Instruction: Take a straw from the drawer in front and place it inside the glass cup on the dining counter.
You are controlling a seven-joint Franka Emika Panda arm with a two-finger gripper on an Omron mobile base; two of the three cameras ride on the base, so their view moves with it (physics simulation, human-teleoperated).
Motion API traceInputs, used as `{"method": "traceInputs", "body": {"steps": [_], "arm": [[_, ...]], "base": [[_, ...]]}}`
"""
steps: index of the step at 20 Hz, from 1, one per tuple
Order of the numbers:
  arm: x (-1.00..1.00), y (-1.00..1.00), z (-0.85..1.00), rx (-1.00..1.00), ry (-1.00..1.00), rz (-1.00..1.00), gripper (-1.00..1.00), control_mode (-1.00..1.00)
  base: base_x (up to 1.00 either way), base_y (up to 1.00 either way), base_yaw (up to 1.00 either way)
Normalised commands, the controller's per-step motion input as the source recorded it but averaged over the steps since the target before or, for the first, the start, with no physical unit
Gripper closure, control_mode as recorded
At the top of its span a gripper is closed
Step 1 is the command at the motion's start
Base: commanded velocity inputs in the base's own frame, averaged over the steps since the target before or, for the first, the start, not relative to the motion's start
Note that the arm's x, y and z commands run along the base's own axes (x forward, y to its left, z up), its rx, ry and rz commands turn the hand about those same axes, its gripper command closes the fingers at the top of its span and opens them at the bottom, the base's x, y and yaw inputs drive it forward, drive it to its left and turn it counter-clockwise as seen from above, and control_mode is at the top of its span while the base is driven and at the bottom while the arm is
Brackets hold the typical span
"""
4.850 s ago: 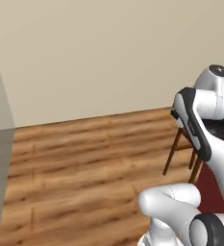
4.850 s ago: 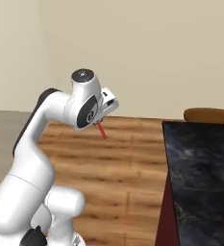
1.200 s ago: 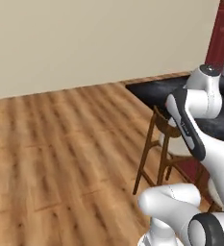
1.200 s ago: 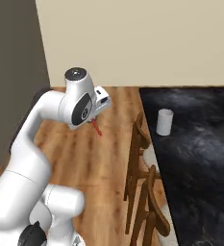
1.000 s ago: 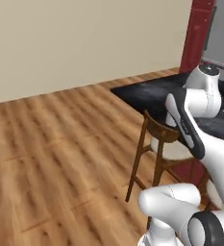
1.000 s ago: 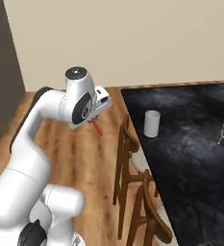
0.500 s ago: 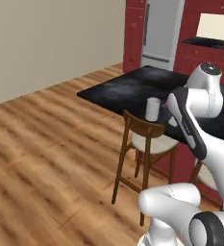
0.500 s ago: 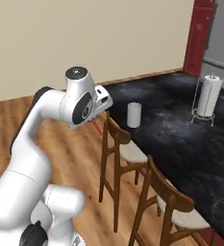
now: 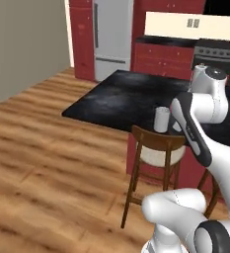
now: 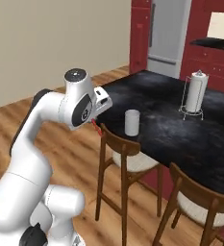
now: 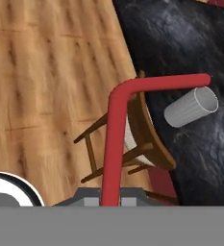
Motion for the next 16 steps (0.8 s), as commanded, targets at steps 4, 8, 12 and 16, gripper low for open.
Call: {"method": "traceInputs", "body": {"steps": [4, 8, 12, 16], "arm": [[0.00, 0.00, 0.00, 0.00, 0.00, 0.00, 1.00, 1.00], [0.00, 0.00, 0.00, 0.00, 0.00, 0.00, 1.00, 1.00], [0.00, 0.00, 0.00, 0.00, 0.00, 0.00, 1.00, 1.00], [0.00, 0.00, 0.00, 0.00, 0.00, 0.00, 1.00, 1.00]], "base": [[0.36, 0.62, -0.51], [0.43, 0.60, -0.48], [0.37, 0.72, -0.46], [0.41, 0.59, -0.44]]}}
